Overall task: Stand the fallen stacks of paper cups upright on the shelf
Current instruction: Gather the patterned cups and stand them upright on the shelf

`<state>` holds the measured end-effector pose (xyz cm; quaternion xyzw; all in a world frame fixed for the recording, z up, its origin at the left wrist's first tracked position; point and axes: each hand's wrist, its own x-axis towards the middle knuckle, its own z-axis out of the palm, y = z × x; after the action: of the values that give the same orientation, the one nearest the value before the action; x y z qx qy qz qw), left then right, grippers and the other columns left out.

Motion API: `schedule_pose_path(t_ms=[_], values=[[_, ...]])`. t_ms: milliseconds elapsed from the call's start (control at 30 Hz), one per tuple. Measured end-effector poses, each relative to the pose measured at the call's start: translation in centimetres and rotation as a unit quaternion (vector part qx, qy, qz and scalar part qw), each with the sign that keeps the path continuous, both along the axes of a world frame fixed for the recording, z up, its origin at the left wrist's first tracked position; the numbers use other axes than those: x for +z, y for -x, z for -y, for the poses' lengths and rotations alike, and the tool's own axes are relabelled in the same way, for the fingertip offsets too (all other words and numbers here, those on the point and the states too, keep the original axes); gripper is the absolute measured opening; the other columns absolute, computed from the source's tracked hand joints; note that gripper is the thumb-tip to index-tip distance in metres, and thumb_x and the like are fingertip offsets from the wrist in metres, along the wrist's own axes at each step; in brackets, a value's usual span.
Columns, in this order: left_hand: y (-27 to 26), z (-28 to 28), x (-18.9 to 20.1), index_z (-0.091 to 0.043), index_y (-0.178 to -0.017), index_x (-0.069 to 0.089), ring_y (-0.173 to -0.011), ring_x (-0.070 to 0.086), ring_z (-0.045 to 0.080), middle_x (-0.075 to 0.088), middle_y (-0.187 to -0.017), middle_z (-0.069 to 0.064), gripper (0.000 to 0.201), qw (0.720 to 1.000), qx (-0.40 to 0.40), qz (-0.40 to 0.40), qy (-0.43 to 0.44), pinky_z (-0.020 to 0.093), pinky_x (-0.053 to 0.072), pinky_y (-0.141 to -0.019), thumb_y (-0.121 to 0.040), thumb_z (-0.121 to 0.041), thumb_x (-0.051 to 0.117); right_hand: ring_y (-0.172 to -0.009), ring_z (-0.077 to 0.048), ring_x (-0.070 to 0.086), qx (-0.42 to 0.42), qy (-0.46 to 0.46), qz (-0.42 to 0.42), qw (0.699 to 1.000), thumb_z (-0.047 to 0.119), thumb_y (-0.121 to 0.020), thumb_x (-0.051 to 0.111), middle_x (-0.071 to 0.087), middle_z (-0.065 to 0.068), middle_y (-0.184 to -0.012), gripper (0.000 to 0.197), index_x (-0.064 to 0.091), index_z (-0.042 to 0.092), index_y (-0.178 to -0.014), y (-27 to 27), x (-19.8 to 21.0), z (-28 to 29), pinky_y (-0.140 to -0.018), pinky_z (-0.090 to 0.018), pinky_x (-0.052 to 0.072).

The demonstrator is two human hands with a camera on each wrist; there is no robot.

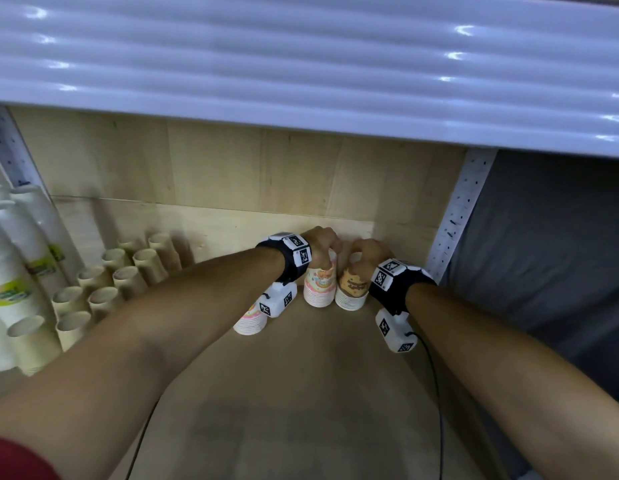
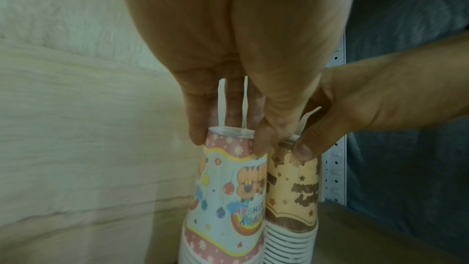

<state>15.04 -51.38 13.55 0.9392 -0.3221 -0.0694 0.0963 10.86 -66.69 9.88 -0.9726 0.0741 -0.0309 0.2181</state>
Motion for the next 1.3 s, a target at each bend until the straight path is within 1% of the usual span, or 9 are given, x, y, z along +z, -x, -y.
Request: schedule_pose_path(t_ms=[67,267,400,500,667,833,1033,1167,1300], values=[[-0.1,0.1,-0.3,-0.013,-0.130,0.061,-0.113,0.058,0.028,0.058,-0.129,0.009,0.048,1.000,0.002,-0.007,-0.004,0.027,0.046,-0.078,-0.083,-0.008,0.070,-0.100,-0.019,0.061,0.008,0.002,-0.007,1.000,0.023,-0.072,0.071,0.062,0.003,-0.100,0.027,0.072,0.014,-0.096,-0.2,-0.1,0.2,-0.079,-0.021,0.044],[-0.3,0.2,-0.4,-0.014,-0.130,0.059,-0.114,0.057,0.029,0.059,-0.129,0.009,0.048,1.000,0.001,-0.005,-0.003,0.029,0.046,-0.081,-0.084,-0.006,0.068,-0.085,-0.018,0.065,-0.009,-0.030,0.021,0.999,0.027,-0.065,0.070,0.064,0.009,-0.083,0.016,0.068,0.024,-0.081,-0.9,-0.1,0.2,-0.070,-0.024,0.048],[-0.3,0.0,-0.4,-0.015,-0.138,0.052,-0.125,0.051,0.030,0.052,-0.138,0.009,0.055,1.000,0.003,-0.007,0.000,0.031,0.045,-0.090,-0.086,-0.005,0.067,-0.095,-0.023,0.065,-0.027,-0.027,0.023,0.999,0.040,-0.061,0.065,0.065,-0.001,-0.104,0.039,0.065,0.025,-0.097,-0.5,-0.1,0.5,-0.083,-0.037,0.056],[-0.2,-0.6,0.3,-0.015,-0.145,0.044,-0.134,0.043,0.027,0.042,-0.149,0.007,0.063,1.000,0.012,-0.006,0.007,0.033,0.040,-0.104,-0.088,-0.007,0.066,-0.102,-0.026,0.062,-0.024,-0.002,0.014,1.000,0.044,-0.063,0.063,0.062,-0.004,-0.111,0.045,0.060,0.023,-0.103,-0.6,0.0,0.6,-0.087,-0.035,0.052],[0.1,-2.5,2.7,-0.019,-0.145,0.044,-0.129,0.048,0.026,0.041,-0.149,0.006,0.065,0.999,0.036,-0.001,0.030,0.031,0.043,-0.101,-0.086,-0.012,0.070,-0.108,-0.032,0.060,-0.019,0.022,0.034,0.999,0.028,-0.078,0.065,0.060,-0.012,-0.123,0.046,0.059,0.013,-0.121,-0.2,1.8,-0.6,-0.091,-0.037,0.052],[0.5,-6.0,5.6,-0.023,-0.137,0.051,-0.119,0.055,0.025,0.051,-0.136,0.005,0.058,0.995,0.093,0.008,0.045,0.029,0.046,-0.093,-0.084,-0.018,0.074,-0.122,-0.030,0.053,0.001,0.006,0.038,0.999,0.028,-0.082,0.068,0.049,-0.009,-0.137,0.056,0.052,0.015,-0.134,0.0,3.4,-3.2,-0.102,-0.038,0.045],[0.8,-11.5,6.7,-0.026,-0.125,0.059,-0.102,0.054,0.022,0.053,-0.122,0.000,0.047,0.988,0.153,0.014,0.006,0.029,0.045,-0.083,-0.081,-0.026,0.076,-0.117,-0.023,0.055,0.055,-0.008,0.039,0.998,0.033,-0.079,0.071,0.054,-0.005,-0.132,0.051,0.056,0.021,-0.126,-0.2,3.8,-8.3,-0.092,-0.027,0.044],[1.2,-14.7,5.6,-0.025,-0.120,0.062,-0.105,0.056,0.025,0.054,-0.123,0.001,0.045,0.979,0.202,-0.001,-0.011,0.034,0.050,-0.088,-0.078,-0.025,0.079,-0.113,-0.022,0.058,0.095,-0.014,0.028,0.995,0.039,-0.078,0.072,0.058,-0.004,-0.127,0.049,0.059,0.023,-0.123,-0.2,3.3,-12.1,-0.090,-0.027,0.045],[1.6,-17.2,3.6,-0.018,-0.124,0.061,-0.116,0.053,0.026,0.051,-0.129,0.003,0.047,0.975,0.221,-0.019,-0.014,0.031,0.047,-0.088,-0.081,-0.015,0.077,-0.119,-0.021,0.056,0.130,-0.017,0.001,0.991,0.042,-0.077,0.073,0.055,-0.003,-0.133,0.056,0.056,0.025,-0.128,-0.3,2.2,-15.0,-0.093,-0.027,0.043]])
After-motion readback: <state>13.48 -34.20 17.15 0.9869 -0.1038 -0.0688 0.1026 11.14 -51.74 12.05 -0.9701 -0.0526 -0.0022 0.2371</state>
